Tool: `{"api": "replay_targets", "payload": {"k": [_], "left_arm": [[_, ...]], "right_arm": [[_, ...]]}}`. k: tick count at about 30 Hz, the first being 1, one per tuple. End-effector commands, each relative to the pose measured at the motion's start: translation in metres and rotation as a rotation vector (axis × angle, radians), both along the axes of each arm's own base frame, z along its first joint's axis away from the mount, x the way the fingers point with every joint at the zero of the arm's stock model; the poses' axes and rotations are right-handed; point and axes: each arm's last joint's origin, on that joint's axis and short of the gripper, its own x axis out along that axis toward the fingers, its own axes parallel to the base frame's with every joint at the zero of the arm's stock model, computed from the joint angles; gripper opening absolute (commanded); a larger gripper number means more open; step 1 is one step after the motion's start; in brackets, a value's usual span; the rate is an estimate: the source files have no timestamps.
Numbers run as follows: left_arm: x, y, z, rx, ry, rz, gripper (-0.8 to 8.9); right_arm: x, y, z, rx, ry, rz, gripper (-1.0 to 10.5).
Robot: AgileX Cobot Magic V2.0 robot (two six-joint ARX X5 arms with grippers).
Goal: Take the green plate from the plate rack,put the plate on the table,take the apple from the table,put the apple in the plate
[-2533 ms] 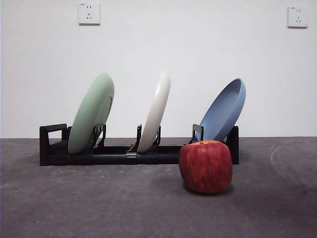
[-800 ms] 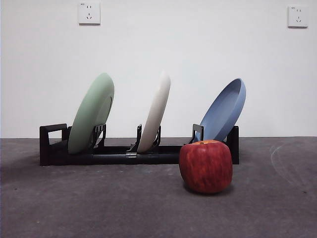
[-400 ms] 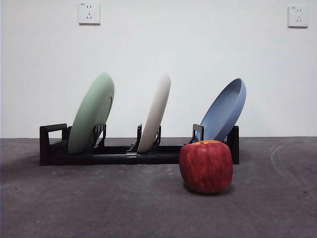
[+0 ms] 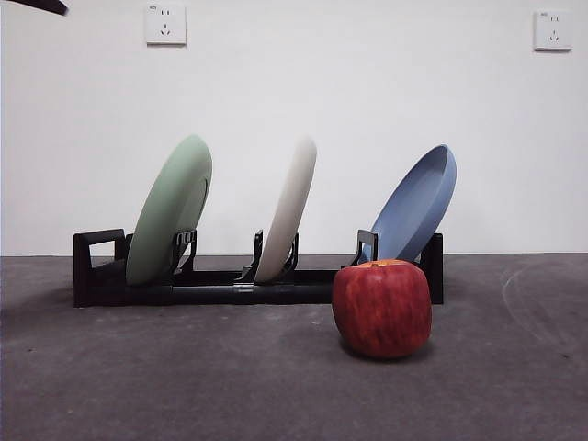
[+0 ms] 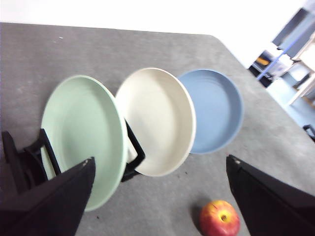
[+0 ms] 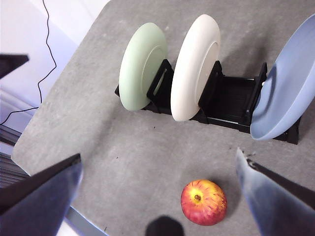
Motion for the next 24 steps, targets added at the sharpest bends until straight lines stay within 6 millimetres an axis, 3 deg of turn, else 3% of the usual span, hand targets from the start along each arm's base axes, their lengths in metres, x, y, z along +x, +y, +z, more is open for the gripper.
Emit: {"api": "replay_targets", "payload": {"k": [1, 8, 13, 16, 21, 24], "left_arm": [[0.024, -0.012, 0.003, 0.018, 0.019, -0.001, 4.44], [0.084, -0.044, 0.016, 0.127, 0.064, -0.001, 4.42], [0.116, -0.065, 0.014, 0.237, 0.118, 0.012, 4.39], [0.130, -0.076, 0.003, 0.269, 0.165, 0.007, 4.39], [0.156, -0.087, -0.044, 0.357, 0.310, 0.016, 4.36], [0.163, -0.089, -0.063, 0.400, 0.376, 0.013, 4.36]], "right_arm": [[0.002, 0.001, 0.001, -0.010, -0.012, -0.003, 5.7], [0.004, 0.002, 0.000, -0.014, -0.006, -0.005, 5.7], [0.003, 0.002, -0.001, -0.018, -0.003, -0.009, 5.6], [0.004, 0.002, -0.001, -0.020, -0.004, -0.011, 5.6], [0.004, 0.001, -0.001, -0.024, -0.004, -0.018, 5.6], [0.004, 0.001, -0.001, -0.025, -0.003, -0.017, 5.6]]}}
